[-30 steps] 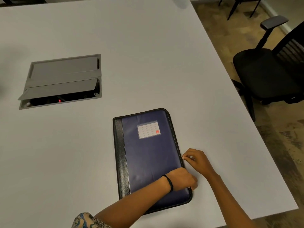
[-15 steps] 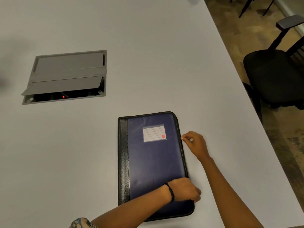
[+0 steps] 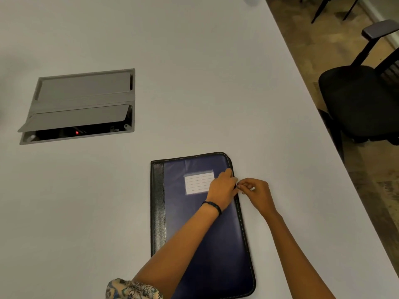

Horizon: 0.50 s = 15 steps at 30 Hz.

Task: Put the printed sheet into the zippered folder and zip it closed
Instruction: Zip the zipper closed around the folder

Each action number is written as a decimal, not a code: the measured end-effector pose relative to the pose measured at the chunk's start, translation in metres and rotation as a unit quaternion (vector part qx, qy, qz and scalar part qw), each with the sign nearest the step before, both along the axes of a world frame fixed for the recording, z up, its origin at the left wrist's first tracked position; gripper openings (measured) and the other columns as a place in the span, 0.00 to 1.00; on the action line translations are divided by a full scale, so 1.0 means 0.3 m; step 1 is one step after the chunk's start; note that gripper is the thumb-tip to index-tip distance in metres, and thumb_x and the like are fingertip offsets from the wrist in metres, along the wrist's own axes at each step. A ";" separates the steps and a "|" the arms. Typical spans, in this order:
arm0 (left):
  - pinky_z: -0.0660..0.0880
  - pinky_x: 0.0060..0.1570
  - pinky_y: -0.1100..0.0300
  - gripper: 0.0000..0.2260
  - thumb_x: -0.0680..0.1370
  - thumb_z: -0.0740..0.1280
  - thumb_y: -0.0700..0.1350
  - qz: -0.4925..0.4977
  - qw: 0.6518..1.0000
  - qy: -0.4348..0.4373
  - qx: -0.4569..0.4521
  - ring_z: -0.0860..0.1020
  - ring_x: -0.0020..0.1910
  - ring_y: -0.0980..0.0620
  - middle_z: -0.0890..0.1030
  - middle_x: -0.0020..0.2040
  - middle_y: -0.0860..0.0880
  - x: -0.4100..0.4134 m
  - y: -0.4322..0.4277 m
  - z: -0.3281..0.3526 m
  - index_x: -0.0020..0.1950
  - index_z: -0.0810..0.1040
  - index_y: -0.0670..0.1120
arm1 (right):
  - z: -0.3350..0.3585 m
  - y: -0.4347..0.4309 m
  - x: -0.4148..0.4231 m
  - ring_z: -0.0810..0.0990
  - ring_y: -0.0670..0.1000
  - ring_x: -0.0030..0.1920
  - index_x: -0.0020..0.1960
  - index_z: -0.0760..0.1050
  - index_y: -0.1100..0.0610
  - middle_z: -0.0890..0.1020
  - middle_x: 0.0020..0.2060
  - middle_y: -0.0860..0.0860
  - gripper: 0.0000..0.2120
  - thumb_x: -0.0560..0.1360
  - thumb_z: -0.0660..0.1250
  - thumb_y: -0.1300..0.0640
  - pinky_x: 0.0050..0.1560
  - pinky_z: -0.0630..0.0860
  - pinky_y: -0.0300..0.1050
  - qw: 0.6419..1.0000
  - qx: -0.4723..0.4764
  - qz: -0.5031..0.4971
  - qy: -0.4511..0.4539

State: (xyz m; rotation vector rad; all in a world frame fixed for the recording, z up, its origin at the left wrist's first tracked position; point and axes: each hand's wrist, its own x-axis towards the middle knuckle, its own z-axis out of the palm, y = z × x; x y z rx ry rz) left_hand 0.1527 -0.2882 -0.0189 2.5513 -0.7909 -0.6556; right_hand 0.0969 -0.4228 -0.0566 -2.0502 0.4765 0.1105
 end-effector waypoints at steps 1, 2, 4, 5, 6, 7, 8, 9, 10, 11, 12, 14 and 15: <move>0.74 0.46 0.51 0.11 0.79 0.62 0.47 0.000 1.000 -0.004 0.003 0.72 0.56 0.45 0.72 0.58 0.43 0.004 -0.010 -0.009 0.55 0.77 0.40 | 0.003 0.006 -0.002 0.80 0.49 0.33 0.42 0.82 0.58 0.83 0.34 0.53 0.03 0.72 0.69 0.63 0.40 0.79 0.48 1.000 -0.001 -0.012 -0.003; 0.75 0.47 0.51 0.11 0.79 0.62 0.47 -0.001 1.000 -0.005 0.004 0.72 0.56 0.45 0.72 0.58 0.43 0.007 -0.015 -0.016 0.54 0.77 0.40 | 0.005 0.013 -0.006 0.80 0.50 0.33 0.43 0.82 0.58 0.83 0.34 0.53 0.03 0.73 0.69 0.63 0.40 0.79 0.48 1.000 0.000 -0.024 -0.005; 0.74 0.47 0.52 0.11 0.79 0.62 0.47 0.000 1.000 -0.016 -0.004 0.72 0.56 0.45 0.73 0.57 0.43 0.017 -0.024 -0.027 0.53 0.78 0.41 | 0.010 0.021 -0.014 0.81 0.51 0.34 0.45 0.81 0.59 0.83 0.36 0.54 0.03 0.74 0.68 0.62 0.40 0.80 0.49 0.999 0.006 -0.044 -0.002; 0.73 0.47 0.52 0.11 0.79 0.62 0.46 0.000 1.000 -0.021 -0.005 0.72 0.55 0.45 0.74 0.56 0.43 0.023 -0.026 -0.032 0.52 0.79 0.40 | 0.011 0.024 -0.018 0.81 0.52 0.34 0.47 0.80 0.60 0.84 0.37 0.55 0.04 0.75 0.67 0.61 0.40 0.80 0.49 0.999 0.009 -0.053 0.003; 0.73 0.46 0.52 0.11 0.79 0.62 0.46 -0.002 1.000 -0.025 -0.003 0.72 0.55 0.45 0.74 0.55 0.43 0.027 -0.030 -0.033 0.51 0.79 0.40 | 0.012 0.028 -0.023 0.81 0.52 0.34 0.49 0.78 0.60 0.84 0.38 0.56 0.05 0.76 0.65 0.61 0.39 0.80 0.48 0.998 0.015 -0.065 0.010; 0.72 0.46 0.52 0.11 0.79 0.61 0.45 -0.007 0.999 -0.032 0.001 0.72 0.54 0.45 0.74 0.55 0.43 0.030 -0.034 -0.032 0.49 0.79 0.39 | 0.015 0.036 -0.028 0.81 0.52 0.34 0.51 0.76 0.60 0.83 0.38 0.56 0.05 0.77 0.64 0.60 0.37 0.80 0.47 0.996 0.024 -0.078 0.018; 0.72 0.46 0.52 0.11 0.79 0.60 0.44 -0.015 0.999 -0.040 0.008 0.72 0.55 0.44 0.74 0.55 0.42 0.033 -0.040 -0.032 0.49 0.79 0.39 | 0.018 0.049 -0.033 0.81 0.52 0.34 0.52 0.74 0.60 0.82 0.37 0.56 0.05 0.77 0.63 0.60 0.36 0.80 0.47 0.995 0.032 -0.090 0.027; 0.71 0.48 0.52 0.11 0.79 0.59 0.43 -0.025 0.998 -0.051 0.015 0.72 0.56 0.44 0.74 0.55 0.43 0.036 -0.045 -0.033 0.49 0.79 0.38 | 0.019 0.066 -0.039 0.81 0.53 0.34 0.51 0.73 0.60 0.82 0.37 0.56 0.05 0.78 0.62 0.59 0.35 0.80 0.49 0.994 0.036 -0.099 0.040; 0.70 0.51 0.52 0.11 0.79 0.58 0.42 -0.035 0.997 -0.065 0.022 0.71 0.57 0.44 0.74 0.56 0.43 0.039 -0.048 -0.033 0.49 0.79 0.39 | 0.019 0.083 -0.044 0.80 0.54 0.34 0.50 0.73 0.60 0.81 0.37 0.57 0.05 0.78 0.61 0.59 0.36 0.81 0.51 0.993 0.031 -0.103 0.057; 0.68 0.54 0.53 0.11 0.79 0.57 0.41 -0.044 0.995 -0.079 0.031 0.70 0.58 0.45 0.74 0.57 0.44 0.043 -0.051 -0.035 0.50 0.79 0.39 | 0.018 0.099 -0.047 0.80 0.55 0.36 0.49 0.74 0.61 0.81 0.38 0.57 0.07 0.79 0.60 0.58 0.38 0.80 0.52 0.992 0.016 -0.104 0.074; 0.66 0.56 0.53 0.12 0.79 0.57 0.41 -0.052 0.994 -0.090 0.042 0.69 0.59 0.45 0.73 0.58 0.44 0.046 -0.053 -0.036 0.51 0.79 0.40 | 0.016 0.111 -0.050 0.80 0.56 0.38 0.48 0.75 0.62 0.81 0.39 0.58 0.09 0.79 0.59 0.58 0.40 0.79 0.53 0.991 0.000 -0.102 0.090; 0.63 0.62 0.53 0.12 0.79 0.56 0.42 -0.066 0.991 -0.103 0.061 0.68 0.61 0.45 0.73 0.59 0.45 0.052 -0.059 -0.041 0.53 0.79 0.41 | 0.013 0.126 -0.053 0.79 0.55 0.39 0.48 0.76 0.63 0.82 0.42 0.59 0.11 0.80 0.58 0.58 0.42 0.77 0.50 0.989 -0.012 -0.096 0.110; 0.61 0.66 0.52 0.13 0.79 0.56 0.41 -0.072 0.990 -0.104 0.068 0.68 0.62 0.45 0.73 0.59 0.45 0.055 -0.061 -0.044 0.53 0.79 0.41 | 0.012 0.132 -0.054 0.78 0.53 0.40 0.49 0.75 0.63 0.81 0.43 0.59 0.11 0.80 0.58 0.58 0.41 0.75 0.47 0.989 -0.011 -0.091 0.117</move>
